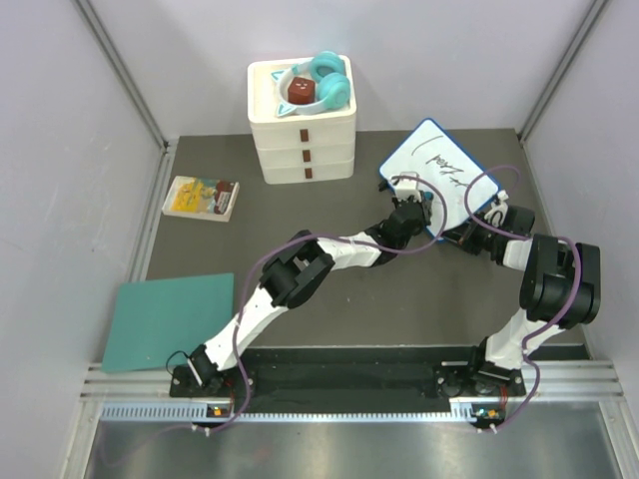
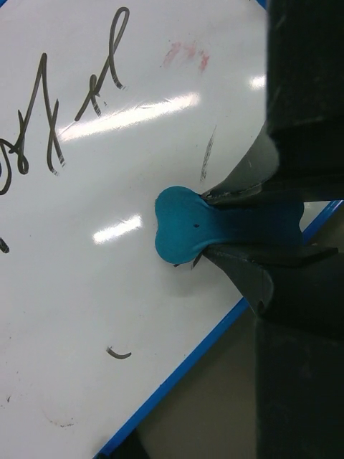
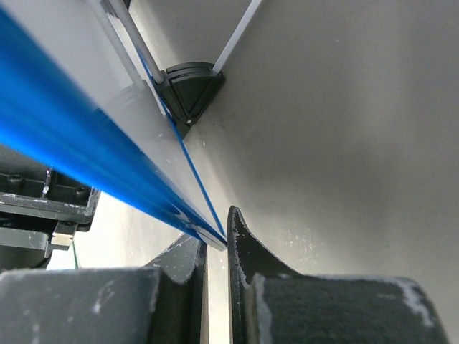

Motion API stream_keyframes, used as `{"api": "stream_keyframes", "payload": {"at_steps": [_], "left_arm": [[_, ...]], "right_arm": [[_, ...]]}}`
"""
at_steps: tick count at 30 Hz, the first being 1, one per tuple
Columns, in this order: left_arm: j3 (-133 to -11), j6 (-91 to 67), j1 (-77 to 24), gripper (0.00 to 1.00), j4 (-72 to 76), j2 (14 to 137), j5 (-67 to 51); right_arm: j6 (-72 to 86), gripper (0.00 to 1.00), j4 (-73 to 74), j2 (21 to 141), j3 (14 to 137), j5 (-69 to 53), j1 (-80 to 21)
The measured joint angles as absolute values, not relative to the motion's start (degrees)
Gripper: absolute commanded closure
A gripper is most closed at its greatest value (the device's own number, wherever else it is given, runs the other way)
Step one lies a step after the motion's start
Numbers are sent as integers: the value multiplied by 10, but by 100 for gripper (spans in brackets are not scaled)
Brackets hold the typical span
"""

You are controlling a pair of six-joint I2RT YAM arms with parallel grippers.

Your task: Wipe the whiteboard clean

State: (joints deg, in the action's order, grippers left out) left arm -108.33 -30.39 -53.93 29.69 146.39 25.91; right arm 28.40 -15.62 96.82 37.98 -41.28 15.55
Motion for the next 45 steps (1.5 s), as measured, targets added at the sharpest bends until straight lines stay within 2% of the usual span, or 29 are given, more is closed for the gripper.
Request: {"api": "stream_keyframes", "payload": {"at_steps": [6, 14, 17, 21, 33, 45], "left_arm": [[-1104, -299, -538, 100, 288, 1473, 279], [-1251, -321, -525, 100, 280, 1544, 244], [-1269, -328, -523, 100, 280, 1552, 227], [-1264, -332, -522, 100, 281, 1551, 221], [-1123, -385, -496, 100, 269, 1482, 239], [-1107, -386, -434, 100, 255, 1480, 229]], "right_arm": [[283, 100, -156, 968, 380, -413, 156], [286, 100, -156, 968, 380, -412, 156], [286, 100, -156, 968, 380, -412, 156], [287, 100, -156, 968, 380, -413, 156], [285, 100, -156, 968, 380, -414, 156], [283, 100, -156, 968, 380, -415, 156]]}}
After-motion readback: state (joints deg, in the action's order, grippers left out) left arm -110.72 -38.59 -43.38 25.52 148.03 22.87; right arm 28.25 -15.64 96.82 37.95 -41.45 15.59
